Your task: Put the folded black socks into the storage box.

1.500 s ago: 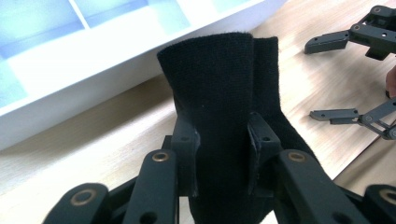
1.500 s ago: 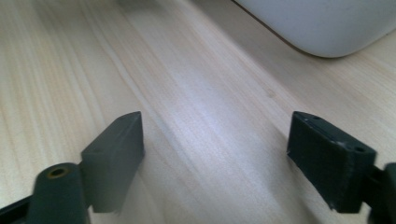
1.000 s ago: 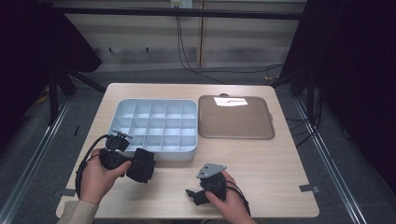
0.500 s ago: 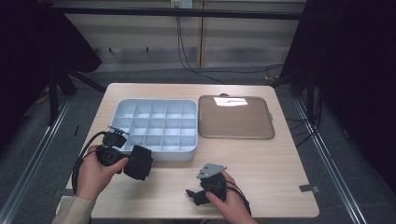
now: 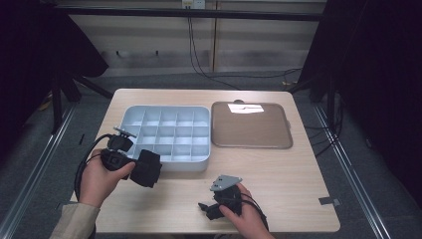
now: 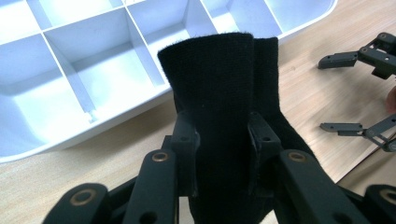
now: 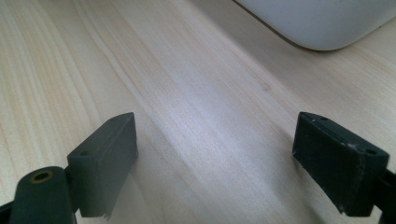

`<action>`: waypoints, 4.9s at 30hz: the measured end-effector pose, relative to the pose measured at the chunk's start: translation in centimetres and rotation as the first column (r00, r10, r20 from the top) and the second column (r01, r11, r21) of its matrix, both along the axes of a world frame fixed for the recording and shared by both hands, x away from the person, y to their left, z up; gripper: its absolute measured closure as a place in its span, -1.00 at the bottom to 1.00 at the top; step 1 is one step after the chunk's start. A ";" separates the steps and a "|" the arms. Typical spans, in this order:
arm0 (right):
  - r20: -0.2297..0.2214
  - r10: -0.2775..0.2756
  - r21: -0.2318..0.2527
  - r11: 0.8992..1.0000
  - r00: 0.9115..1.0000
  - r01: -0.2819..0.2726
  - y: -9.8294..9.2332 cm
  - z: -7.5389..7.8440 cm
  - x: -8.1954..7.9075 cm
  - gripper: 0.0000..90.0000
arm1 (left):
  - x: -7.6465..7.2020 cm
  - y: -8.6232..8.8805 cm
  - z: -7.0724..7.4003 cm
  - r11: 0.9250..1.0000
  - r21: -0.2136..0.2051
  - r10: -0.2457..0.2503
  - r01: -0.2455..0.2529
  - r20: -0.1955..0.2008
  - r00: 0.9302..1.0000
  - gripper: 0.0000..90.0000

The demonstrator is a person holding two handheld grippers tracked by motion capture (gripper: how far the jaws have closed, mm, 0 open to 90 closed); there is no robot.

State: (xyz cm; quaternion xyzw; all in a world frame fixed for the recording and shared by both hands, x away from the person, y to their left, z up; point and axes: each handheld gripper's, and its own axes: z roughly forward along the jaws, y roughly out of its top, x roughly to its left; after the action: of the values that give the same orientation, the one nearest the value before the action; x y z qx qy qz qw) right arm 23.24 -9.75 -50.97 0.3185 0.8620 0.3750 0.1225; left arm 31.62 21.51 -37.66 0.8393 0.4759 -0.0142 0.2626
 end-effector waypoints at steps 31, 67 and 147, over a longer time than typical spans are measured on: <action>0.002 -0.003 -0.004 1.000 1.000 0.003 -0.1 0.0 -0.1 -0.70 | 2.2 1.3 2.6 0.998 0.038 0.046 -0.047 0.028 0.999 0.55; 0.003 -0.002 0.001 1.000 1.000 0.002 0.0 0.0 -0.1 -0.69 | 5.3 4.1 3.3 0.989 0.074 0.127 -0.131 0.048 0.991 0.55; -0.003 0.005 0.000 1.000 1.000 -0.005 0.0 0.0 -0.3 -0.70 | 8.6 5.3 -1.8 0.961 0.191 0.204 -0.198 -0.012 0.979 0.53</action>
State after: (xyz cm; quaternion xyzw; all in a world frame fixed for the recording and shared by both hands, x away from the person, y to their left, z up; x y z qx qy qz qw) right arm 22.95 -9.73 -50.94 0.3171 0.8629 0.3746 0.1204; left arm 40.19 26.77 -39.51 0.8075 0.5618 0.0444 0.1742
